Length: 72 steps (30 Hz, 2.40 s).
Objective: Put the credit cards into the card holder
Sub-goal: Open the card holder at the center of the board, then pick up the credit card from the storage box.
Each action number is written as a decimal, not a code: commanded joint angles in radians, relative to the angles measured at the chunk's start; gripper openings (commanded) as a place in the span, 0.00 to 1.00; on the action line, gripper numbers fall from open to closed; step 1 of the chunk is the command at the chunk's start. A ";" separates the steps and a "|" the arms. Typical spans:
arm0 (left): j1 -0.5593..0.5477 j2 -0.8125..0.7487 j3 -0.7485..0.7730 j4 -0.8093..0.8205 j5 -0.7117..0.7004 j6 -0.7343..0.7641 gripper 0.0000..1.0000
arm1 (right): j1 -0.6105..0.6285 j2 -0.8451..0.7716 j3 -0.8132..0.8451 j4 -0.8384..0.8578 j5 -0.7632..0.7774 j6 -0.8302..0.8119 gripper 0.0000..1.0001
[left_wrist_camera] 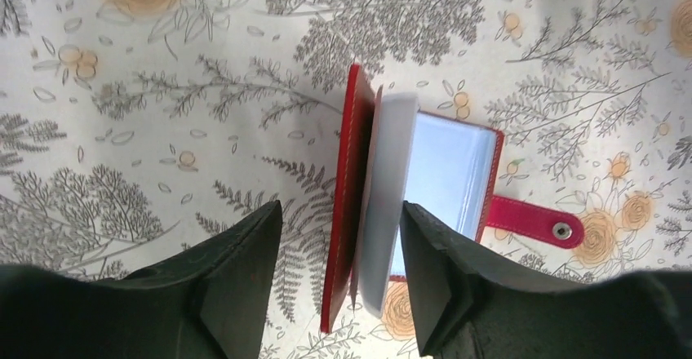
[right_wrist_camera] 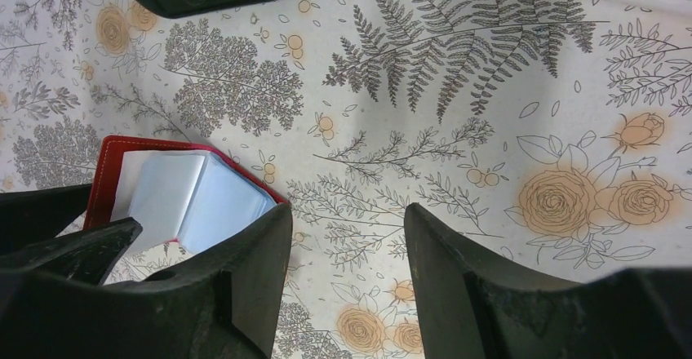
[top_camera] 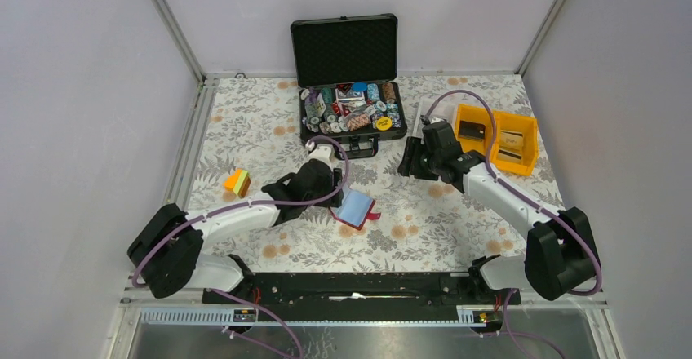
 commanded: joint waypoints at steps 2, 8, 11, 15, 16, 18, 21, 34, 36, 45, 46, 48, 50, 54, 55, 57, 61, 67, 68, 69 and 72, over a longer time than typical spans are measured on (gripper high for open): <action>0.024 0.039 0.081 0.021 0.017 0.058 0.53 | -0.039 -0.004 0.021 -0.019 -0.052 -0.017 0.56; 0.039 0.072 0.113 0.011 0.049 0.075 0.40 | -0.088 0.007 0.032 -0.023 -0.096 -0.005 0.52; 0.043 0.082 0.116 0.002 0.049 0.077 0.33 | -0.114 0.008 0.041 -0.029 -0.097 -0.002 0.51; 0.052 0.082 0.111 -0.004 0.064 0.064 0.19 | -0.157 0.006 0.054 -0.030 -0.107 0.005 0.49; 0.053 0.081 0.110 -0.012 0.063 0.056 0.15 | -0.168 0.007 0.057 -0.027 -0.109 0.009 0.48; 0.055 0.075 0.105 -0.035 0.046 0.025 0.08 | -0.189 0.003 0.063 -0.029 -0.113 0.020 0.48; 0.057 0.048 0.067 -0.034 0.027 -0.048 0.00 | -0.219 -0.003 0.075 -0.026 -0.107 0.044 0.48; 0.057 -0.187 -0.136 0.013 -0.083 -0.367 0.00 | -0.431 0.026 0.110 0.041 -0.070 0.197 0.60; 0.057 -0.217 -0.154 0.013 -0.118 -0.393 0.00 | -0.448 0.034 0.111 0.054 -0.039 0.222 0.61; 0.059 -0.263 -0.198 0.028 -0.165 -0.452 0.00 | -0.626 0.049 0.091 0.151 0.050 0.354 0.63; 0.059 -0.260 -0.199 0.034 -0.166 -0.458 0.00 | -0.632 0.055 0.086 0.164 0.059 0.368 0.62; 0.060 -0.255 -0.210 0.055 -0.167 -0.475 0.00 | -0.634 0.068 0.058 0.231 0.072 0.401 0.58; 0.062 -0.251 -0.218 0.076 -0.159 -0.488 0.00 | -0.634 0.086 0.035 0.295 0.086 0.467 0.56; 0.064 -0.254 -0.225 0.090 -0.154 -0.494 0.00 | -0.633 0.151 0.030 0.371 0.110 0.563 0.51; 0.065 -0.256 -0.228 0.092 -0.156 -0.495 0.00 | -0.632 0.169 0.034 0.376 0.119 0.581 0.51; 0.064 -0.263 -0.233 0.094 -0.159 -0.497 0.00 | -0.626 0.206 0.051 0.372 0.149 0.608 0.50; 0.064 -0.272 -0.244 0.100 -0.160 -0.503 0.00 | -0.586 0.260 0.088 0.352 0.260 0.639 0.51; 0.064 -0.258 -0.243 0.128 -0.149 -0.500 0.00 | -0.522 0.333 0.140 0.319 0.378 0.703 0.54; 0.065 -0.257 -0.242 0.129 -0.147 -0.498 0.00 | -0.512 0.347 0.149 0.311 0.400 0.714 0.54; 0.066 -0.256 -0.241 0.128 -0.146 -0.494 0.00 | -0.504 0.355 0.158 0.303 0.418 0.727 0.55; 0.065 -0.256 -0.241 0.128 -0.148 -0.489 0.00 | -0.478 0.384 0.185 0.278 0.476 0.763 0.56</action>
